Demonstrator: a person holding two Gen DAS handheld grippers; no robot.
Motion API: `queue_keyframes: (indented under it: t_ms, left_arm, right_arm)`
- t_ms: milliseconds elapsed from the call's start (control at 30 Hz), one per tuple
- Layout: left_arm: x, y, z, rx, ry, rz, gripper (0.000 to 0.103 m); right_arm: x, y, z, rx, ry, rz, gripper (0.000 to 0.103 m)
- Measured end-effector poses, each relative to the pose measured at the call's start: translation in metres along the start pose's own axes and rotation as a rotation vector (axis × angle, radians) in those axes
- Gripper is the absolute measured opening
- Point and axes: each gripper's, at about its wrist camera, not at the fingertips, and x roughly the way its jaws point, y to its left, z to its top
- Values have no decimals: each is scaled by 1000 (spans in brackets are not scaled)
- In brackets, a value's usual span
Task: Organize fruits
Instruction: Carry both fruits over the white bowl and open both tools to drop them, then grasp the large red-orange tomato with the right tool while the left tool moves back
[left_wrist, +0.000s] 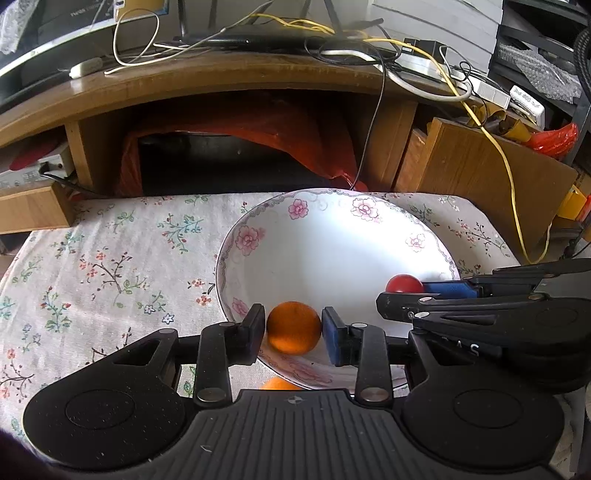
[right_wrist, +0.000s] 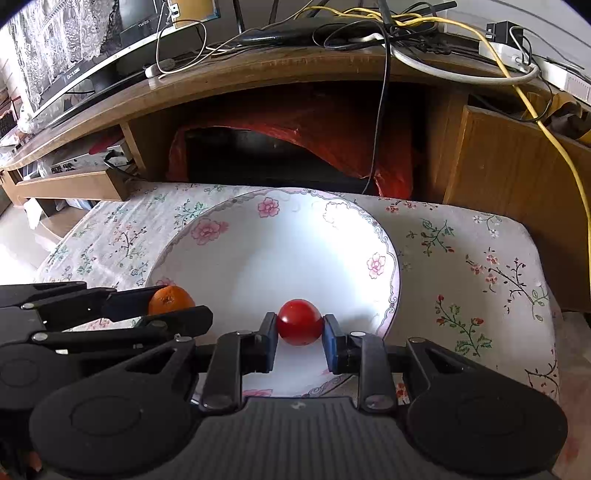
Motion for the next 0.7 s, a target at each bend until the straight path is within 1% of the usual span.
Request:
queue_keyframes:
  t_ms: [167,233,267,533,700]
  left_arm:
    - [-4,3,3,-17,-16,3,53]
    - [-8,4,5,-23,-27,10,60]
    - [-10,4,5,-26,-31,12,61]
    - [-32,10,10,-44,-66,15,62]
    - [-45,9,4,-21,-66,21,63]
  right_arm:
    - [-4,-2,2,7,-13,4,27]
    - [-7,-3,4,13,-21,5,27]
    - [-8,-3,4,16,-24,8,27]
    - [-29,-1,8,31,-65,14,28]
    - [-44,6,5,25,-78,21,29]
